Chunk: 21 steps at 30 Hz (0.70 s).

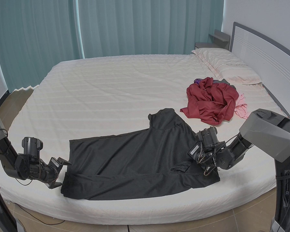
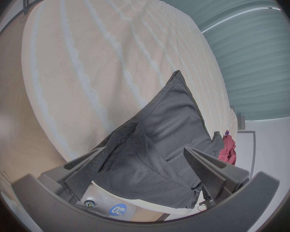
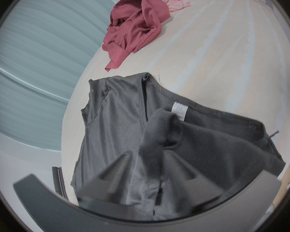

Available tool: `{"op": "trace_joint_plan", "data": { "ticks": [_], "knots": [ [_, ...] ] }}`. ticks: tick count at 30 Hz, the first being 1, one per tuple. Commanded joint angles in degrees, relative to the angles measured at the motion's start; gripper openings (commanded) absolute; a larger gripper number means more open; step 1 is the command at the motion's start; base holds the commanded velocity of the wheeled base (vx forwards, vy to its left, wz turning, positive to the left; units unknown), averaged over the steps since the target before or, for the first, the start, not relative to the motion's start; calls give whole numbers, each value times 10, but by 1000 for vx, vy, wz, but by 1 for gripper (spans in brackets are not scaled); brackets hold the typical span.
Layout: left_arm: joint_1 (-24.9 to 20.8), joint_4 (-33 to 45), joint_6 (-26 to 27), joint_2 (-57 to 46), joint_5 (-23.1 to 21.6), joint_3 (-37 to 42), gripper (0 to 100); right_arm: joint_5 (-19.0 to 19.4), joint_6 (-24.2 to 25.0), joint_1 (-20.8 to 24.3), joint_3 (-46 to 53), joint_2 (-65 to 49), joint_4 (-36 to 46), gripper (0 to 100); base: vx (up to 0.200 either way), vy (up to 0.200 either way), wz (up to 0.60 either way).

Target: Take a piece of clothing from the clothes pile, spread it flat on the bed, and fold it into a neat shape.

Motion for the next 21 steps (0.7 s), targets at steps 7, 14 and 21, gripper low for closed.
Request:
{"op": "trace_joint_plan", "data": {
  "ticks": [7,14,21],
  "knots": [
    [0,0,0,0,0,0,100,0,0,2,4,-60,46,0,0,0,0],
    [0,0,0,0,0,0,100,0,0,4,18,-82,59,0,0,0,0],
    [0,0,1,0,0,0,100,-1,0,18,50,-117,60,0,0,0,0]
  ]
}}
